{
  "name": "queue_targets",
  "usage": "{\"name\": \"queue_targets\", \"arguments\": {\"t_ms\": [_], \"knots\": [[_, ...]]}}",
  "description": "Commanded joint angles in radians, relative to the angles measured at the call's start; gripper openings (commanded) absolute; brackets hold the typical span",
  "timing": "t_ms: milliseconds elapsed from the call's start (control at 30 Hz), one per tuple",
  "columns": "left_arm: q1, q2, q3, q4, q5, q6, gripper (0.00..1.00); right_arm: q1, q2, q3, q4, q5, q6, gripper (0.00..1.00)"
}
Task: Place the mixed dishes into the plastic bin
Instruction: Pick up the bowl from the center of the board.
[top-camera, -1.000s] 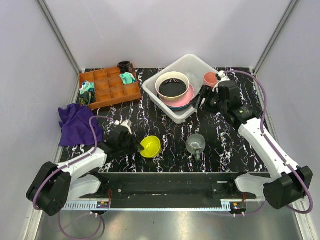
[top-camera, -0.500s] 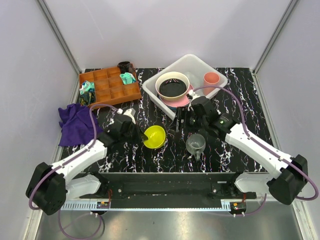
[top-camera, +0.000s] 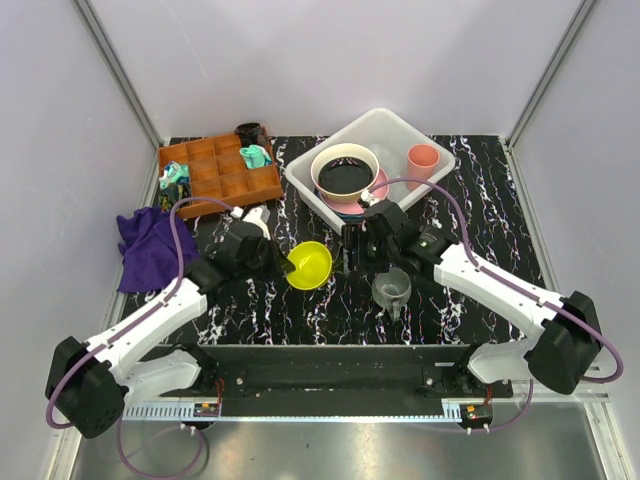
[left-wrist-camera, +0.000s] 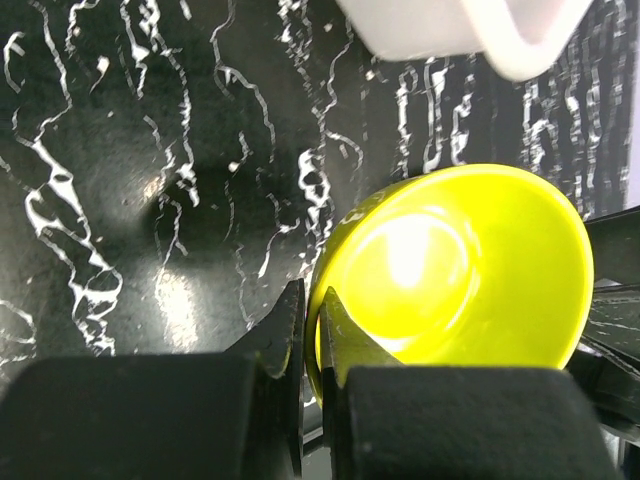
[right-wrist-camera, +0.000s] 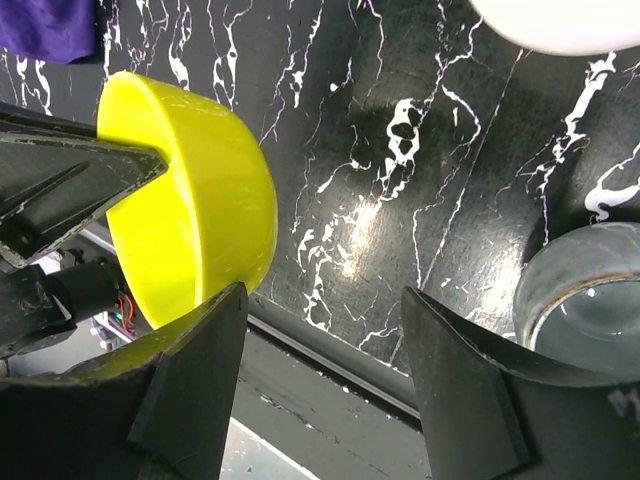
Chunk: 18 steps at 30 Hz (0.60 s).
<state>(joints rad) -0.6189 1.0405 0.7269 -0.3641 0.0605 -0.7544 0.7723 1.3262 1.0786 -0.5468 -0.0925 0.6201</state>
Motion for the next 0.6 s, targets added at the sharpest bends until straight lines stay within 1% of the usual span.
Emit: {"name": "queue_targets", "arguments": {"t_ms": [0, 200, 567], "knots": [[-0.024, -0.004, 0.045, 0.033, -0.028, 0.010, 0.00, 0.028, -0.011, 0.037, 0.035, 0.037, 0.018, 0.72], [-0.025, 0.003, 0.026, 0.034, -0.041, 0.007, 0.00, 0.030, -0.062, 0.041, -0.016, 0.109, 0.007, 0.72], [-0.028, 0.016, -0.003, 0.053, -0.048, 0.000, 0.00, 0.032, -0.087, 0.049, -0.041, 0.109, 0.010, 0.72]]}}
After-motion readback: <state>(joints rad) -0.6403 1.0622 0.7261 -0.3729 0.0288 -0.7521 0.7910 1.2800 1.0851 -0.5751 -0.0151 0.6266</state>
